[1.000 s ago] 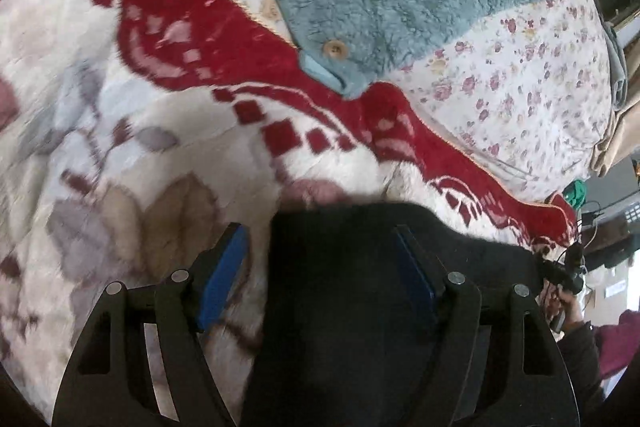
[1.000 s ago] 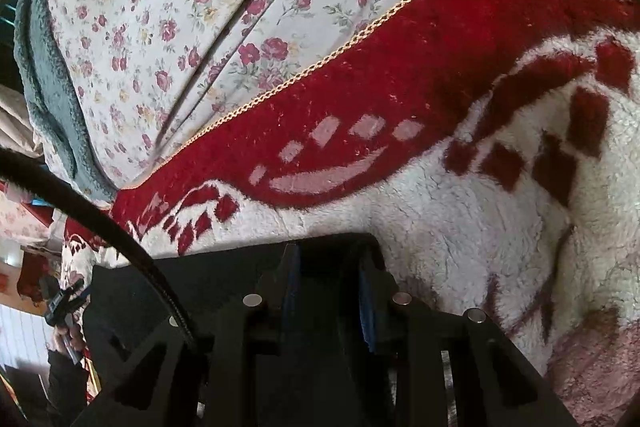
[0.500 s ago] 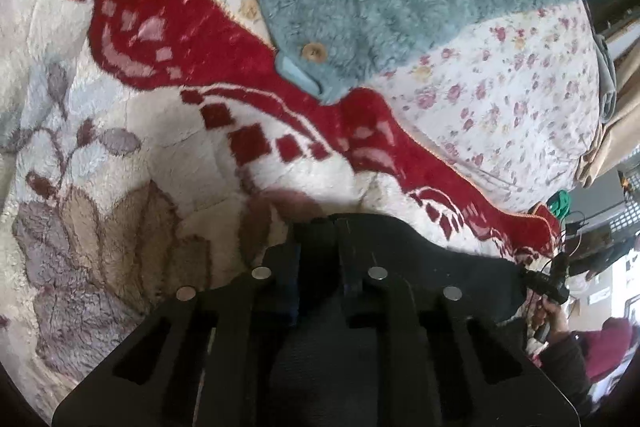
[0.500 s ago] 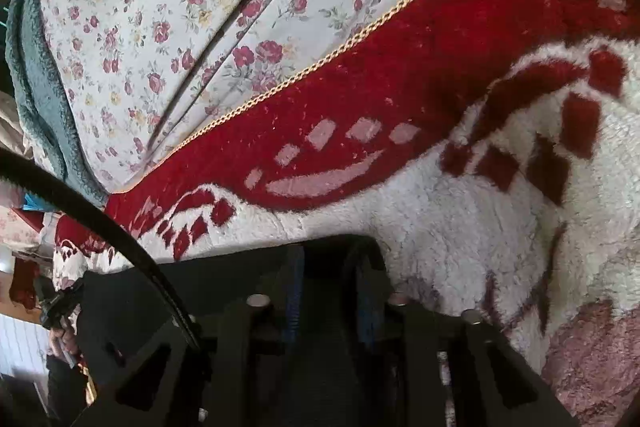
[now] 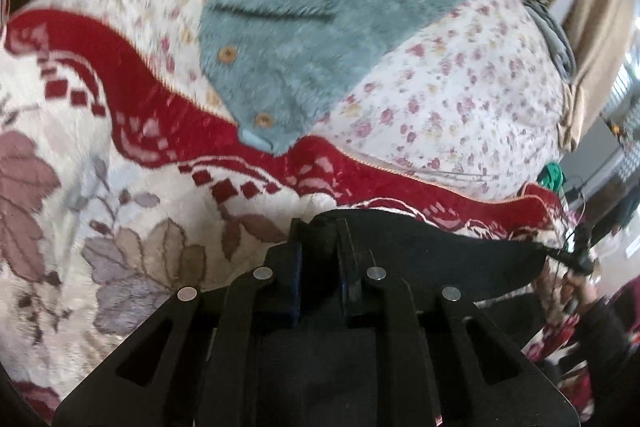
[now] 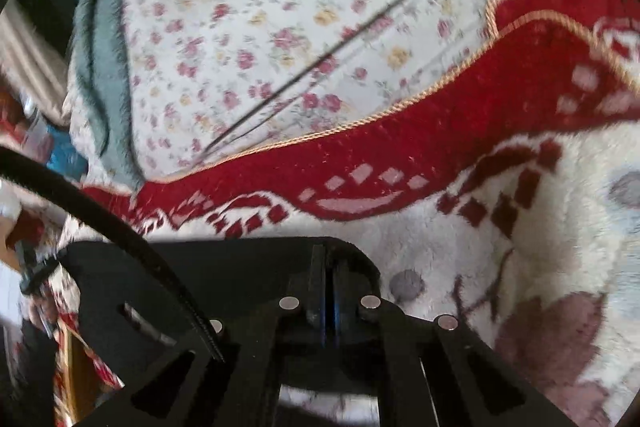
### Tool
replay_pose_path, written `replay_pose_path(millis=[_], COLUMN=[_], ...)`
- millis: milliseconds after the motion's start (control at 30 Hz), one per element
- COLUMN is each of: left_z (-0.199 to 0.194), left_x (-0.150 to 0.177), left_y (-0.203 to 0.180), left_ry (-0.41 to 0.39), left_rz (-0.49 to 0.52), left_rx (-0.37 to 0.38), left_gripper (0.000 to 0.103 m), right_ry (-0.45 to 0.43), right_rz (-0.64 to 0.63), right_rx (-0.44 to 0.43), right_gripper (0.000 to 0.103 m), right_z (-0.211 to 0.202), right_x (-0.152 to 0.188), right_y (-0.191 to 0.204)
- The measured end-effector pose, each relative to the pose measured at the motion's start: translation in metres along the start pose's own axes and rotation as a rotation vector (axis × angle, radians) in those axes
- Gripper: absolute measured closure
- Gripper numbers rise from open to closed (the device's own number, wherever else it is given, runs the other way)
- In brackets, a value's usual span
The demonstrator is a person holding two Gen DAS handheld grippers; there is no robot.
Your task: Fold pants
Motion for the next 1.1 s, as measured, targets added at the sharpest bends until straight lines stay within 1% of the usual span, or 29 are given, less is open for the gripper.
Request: replay_pose_path(millis=[133, 200, 267, 467, 567, 633, 867, 933, 1000, 1067, 1100], left_z=[-0.018, -0.025, -0.035, -0.07, -0.084, -0.089, -0.087, -0.085, -0.081, -0.081, -0.086], left_x=[0.019, 0.034, 0.048, 0.085, 0.103, 0.117, 0.157, 0.167, 0.178, 0.187, 0.19], left_y=[-0.012, -0.013, -0.014, -0.008, -0.002, 0.003, 0.016, 0.02, 0.026, 0.035, 0.044], left_ry=[-0.019, -0.017, -0.027, -0.066, -0.079, -0.078, -0.073, -0.069, -0.048, -0.041, -0.059], left_rz=[0.045, 0.049, 0.048, 0.036, 0.023, 0.007, -0.046, -0.059, -0.075, -0.111, -0.15], left_rx=[0.001, 0.006, 0.014, 0.042, 0.065, 0.083, 0.115, 0.112, 0.101, 0.081, 0.066], left_gripper=[0.09, 0.09, 0.09, 0.09, 0.09, 0.09, 0.09, 0.089, 0.088, 0.086, 0.086], right_ry=[-0.004, 0.0, -0.015, -0.058, -0.08, -0.077, -0.01, 0.0, 0.013, 0.04, 0.049], right_rz=[-0.091, -0.118, -0.14, -0.187, -0.186, -0.185, -0.175, -0.165, -0.159, -0.134, -0.119], right_rx=[0.0, -0.001, -0.012, -0.05, -0.066, -0.071, -0.032, -0.023, -0.005, 0.027, 0.052], right_gripper=[0.101, 0.101, 0.101, 0.101, 0.101, 0.101, 0.101, 0.101, 0.101, 0.101, 0.101], right_z=[-0.023, -0.03, -0.041, -0.074, -0.091, -0.098, -0.086, -0.081, -0.075, -0.069, -0.067], right_x=[0.02, 0.032, 0.045, 0.079, 0.097, 0.112, 0.169, 0.178, 0.183, 0.188, 0.189], right_y=[0.015, 0.018, 0.022, 0.034, 0.032, 0.028, 0.005, -0.001, -0.007, -0.017, -0.024])
Point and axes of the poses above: each gripper's, at about its wrist camera, not at the fingertips, and z roughly the way its jaws point, y to its left, x to its underside, the point moved 9 cm from there along z, roughly the way its jaws point, and after that the axes turned 6 degrees about x, right-handed, at the moved point
